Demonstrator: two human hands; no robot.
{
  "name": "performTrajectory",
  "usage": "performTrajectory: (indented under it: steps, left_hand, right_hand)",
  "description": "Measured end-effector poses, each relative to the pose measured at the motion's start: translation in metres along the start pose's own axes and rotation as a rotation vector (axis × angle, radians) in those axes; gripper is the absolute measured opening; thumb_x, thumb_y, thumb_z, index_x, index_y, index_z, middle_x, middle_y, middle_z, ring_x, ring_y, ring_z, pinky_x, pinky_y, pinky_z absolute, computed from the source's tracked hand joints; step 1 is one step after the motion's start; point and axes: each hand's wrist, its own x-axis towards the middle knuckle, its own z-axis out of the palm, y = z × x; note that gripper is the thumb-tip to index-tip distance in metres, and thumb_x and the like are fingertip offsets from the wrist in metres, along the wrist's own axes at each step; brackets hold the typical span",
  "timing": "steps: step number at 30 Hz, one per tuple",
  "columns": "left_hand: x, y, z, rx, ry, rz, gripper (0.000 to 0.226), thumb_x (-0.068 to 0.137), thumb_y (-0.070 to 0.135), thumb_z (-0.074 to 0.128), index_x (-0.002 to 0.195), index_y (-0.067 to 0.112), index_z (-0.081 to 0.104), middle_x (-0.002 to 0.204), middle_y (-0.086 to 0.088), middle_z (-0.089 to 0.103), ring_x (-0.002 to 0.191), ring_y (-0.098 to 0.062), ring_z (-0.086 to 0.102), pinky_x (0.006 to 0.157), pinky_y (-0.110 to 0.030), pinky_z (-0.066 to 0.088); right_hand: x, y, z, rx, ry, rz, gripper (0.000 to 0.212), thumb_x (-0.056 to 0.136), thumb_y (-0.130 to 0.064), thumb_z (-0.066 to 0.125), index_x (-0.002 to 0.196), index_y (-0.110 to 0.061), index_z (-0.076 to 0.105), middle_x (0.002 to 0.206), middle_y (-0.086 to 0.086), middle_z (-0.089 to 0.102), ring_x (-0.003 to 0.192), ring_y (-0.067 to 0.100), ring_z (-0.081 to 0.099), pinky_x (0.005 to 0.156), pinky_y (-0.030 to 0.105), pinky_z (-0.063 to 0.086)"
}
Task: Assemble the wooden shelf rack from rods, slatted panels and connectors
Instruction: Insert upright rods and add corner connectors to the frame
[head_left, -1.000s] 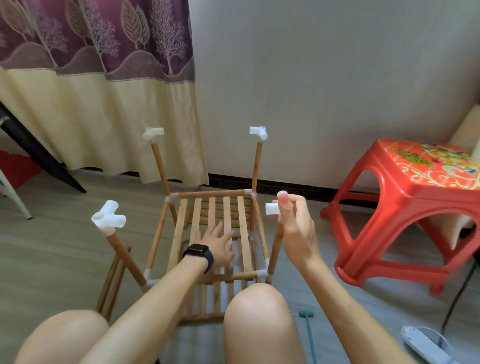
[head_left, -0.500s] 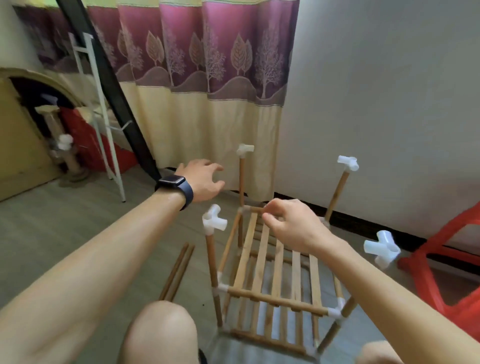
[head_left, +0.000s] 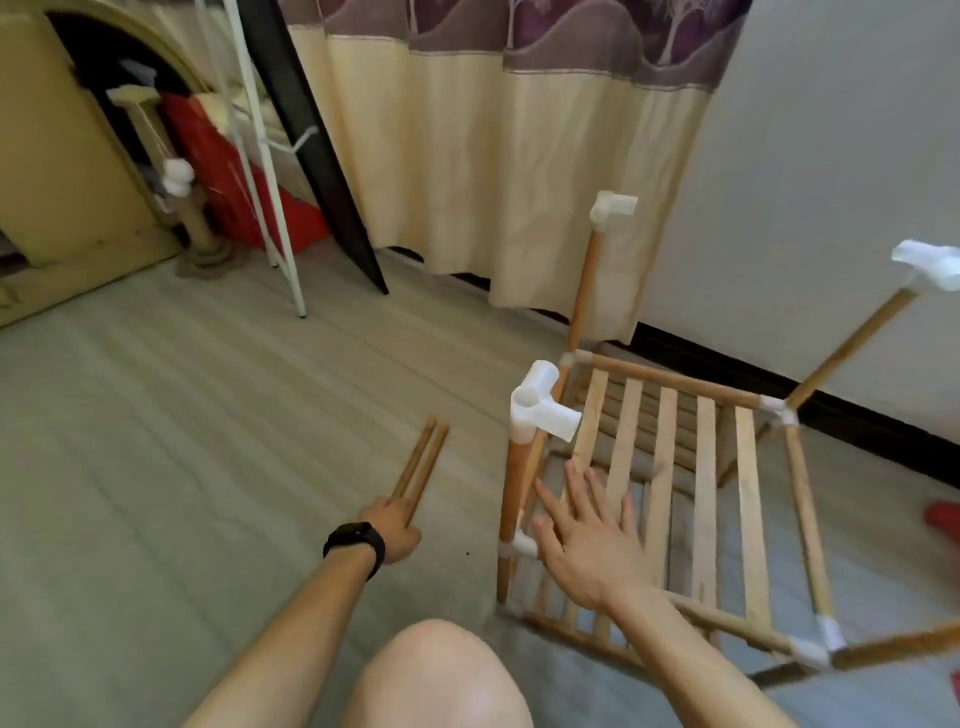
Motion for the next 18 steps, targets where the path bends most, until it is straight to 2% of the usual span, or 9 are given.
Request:
performTrajectory:
  steps: [3,6,10,12,15,18]
  left_hand:
    - [0.019,0.0,0.035,-0.018,-0.079,-0.031,0.062,0.1,0.043,0.047,0.157,0.025,0.028,0.163,-0.009,0.02,0.143,-0.033,0.035,0.114,-0.042,0.037]
    - [0.035,0.003,0.062,0.002,-0.132,-0.031,0.061,0.101,0.042,0.046,0.156,0.029,0.026,0.166,-0.009,0.009,0.149,-0.032,0.022,0.117,-0.045,0.033]
    - [0.049,0.001,0.087,0.04,-0.131,-0.055,0.06,0.102,0.037,0.045,0.157,0.034,0.021,0.167,-0.007,-0.002,0.149,-0.034,0.02,0.115,-0.046,0.036]
    - [0.057,-0.002,0.095,0.051,-0.157,-0.065,0.058,0.104,0.033,0.042,0.158,0.029,0.021,0.166,-0.01,0.004,0.145,-0.036,0.03,0.112,-0.048,0.039]
    - [0.061,-0.003,0.108,0.158,-0.101,-0.05,0.041,0.104,0.021,0.04,0.144,0.013,0.045,0.15,-0.014,0.039,0.128,-0.034,0.049,0.104,-0.045,0.046]
    - [0.057,-0.001,0.122,0.265,0.024,-0.038,0.032,0.104,0.014,0.038,0.134,0.013,0.049,0.14,-0.011,0.043,0.122,-0.03,0.049,0.095,-0.041,0.049]
  right_hand:
    - [0.008,0.002,0.002,-0.025,0.011,0.009,0.055,0.099,-0.065,0.004,0.152,-0.055,-0.006,0.159,-0.014,-0.032,0.144,0.012,-0.036,0.117,0.048,-0.022]
    - [0.009,0.002,0.008,-0.048,0.022,0.014,0.055,0.1,-0.063,0.003,0.154,-0.052,-0.005,0.16,-0.013,-0.031,0.146,0.013,-0.033,0.119,0.05,-0.019]
    - [0.009,0.0,0.012,-0.054,0.034,0.022,0.057,0.1,-0.061,0.002,0.156,-0.048,0.003,0.162,-0.011,-0.028,0.148,0.014,-0.031,0.12,0.052,-0.016]
    - [0.007,-0.002,0.012,-0.043,0.045,0.025,0.058,0.101,-0.06,0.004,0.157,-0.046,0.008,0.163,-0.009,-0.025,0.149,0.015,-0.029,0.121,0.054,-0.015]
    - [0.006,-0.003,0.011,-0.021,0.066,0.025,0.06,0.101,-0.059,0.005,0.157,-0.044,0.014,0.165,-0.007,-0.022,0.149,0.015,-0.028,0.121,0.055,-0.014]
    - [0.006,-0.003,0.011,-0.018,0.061,0.028,0.06,0.1,-0.059,0.005,0.157,-0.042,0.017,0.165,-0.006,-0.021,0.149,0.015,-0.028,0.121,0.056,-0.013]
